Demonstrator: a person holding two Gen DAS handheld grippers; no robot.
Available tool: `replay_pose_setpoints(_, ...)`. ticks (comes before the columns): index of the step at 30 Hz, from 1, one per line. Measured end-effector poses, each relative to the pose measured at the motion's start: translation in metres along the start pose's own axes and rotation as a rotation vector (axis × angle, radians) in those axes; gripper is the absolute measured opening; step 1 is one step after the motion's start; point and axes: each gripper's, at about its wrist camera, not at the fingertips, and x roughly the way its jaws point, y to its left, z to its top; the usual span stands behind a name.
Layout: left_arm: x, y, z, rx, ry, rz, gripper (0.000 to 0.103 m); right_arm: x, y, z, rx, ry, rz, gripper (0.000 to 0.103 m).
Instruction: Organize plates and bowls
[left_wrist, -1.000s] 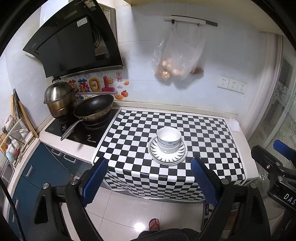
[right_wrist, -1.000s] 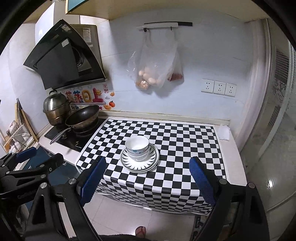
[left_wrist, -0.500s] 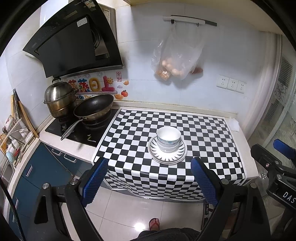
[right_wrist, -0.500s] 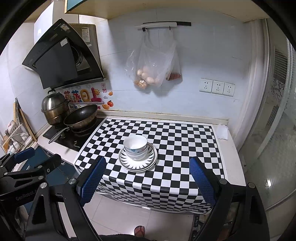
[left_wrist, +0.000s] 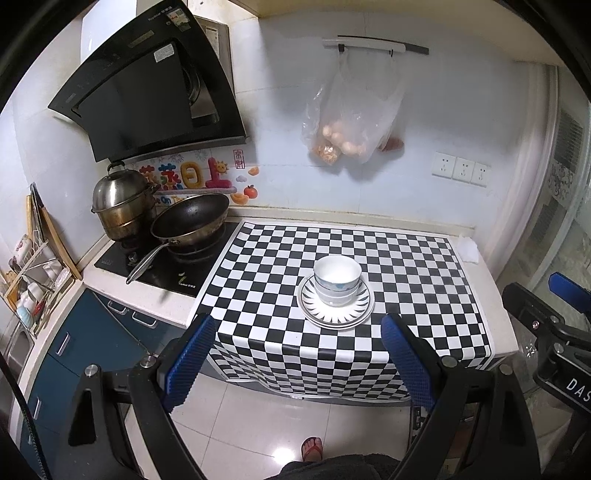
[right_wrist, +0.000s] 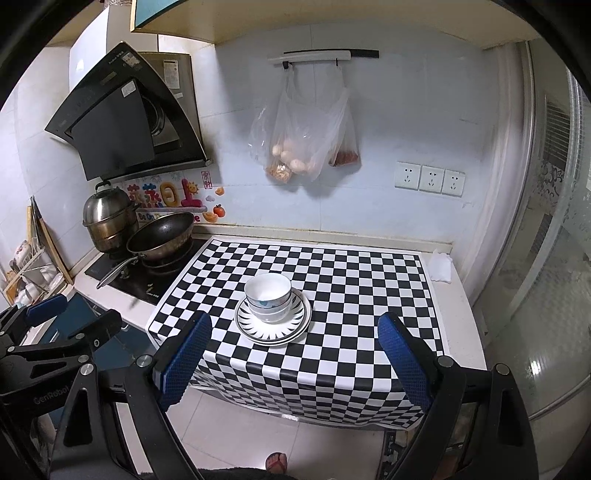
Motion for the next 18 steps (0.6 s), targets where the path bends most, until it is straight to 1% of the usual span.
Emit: replay_pose_setpoints(18,-0.014,-0.008,0.001,0.002,-0.029,0.001,0.092,-0.006,-0.006,0.000,-0.004,-0.006,0.000,0.094)
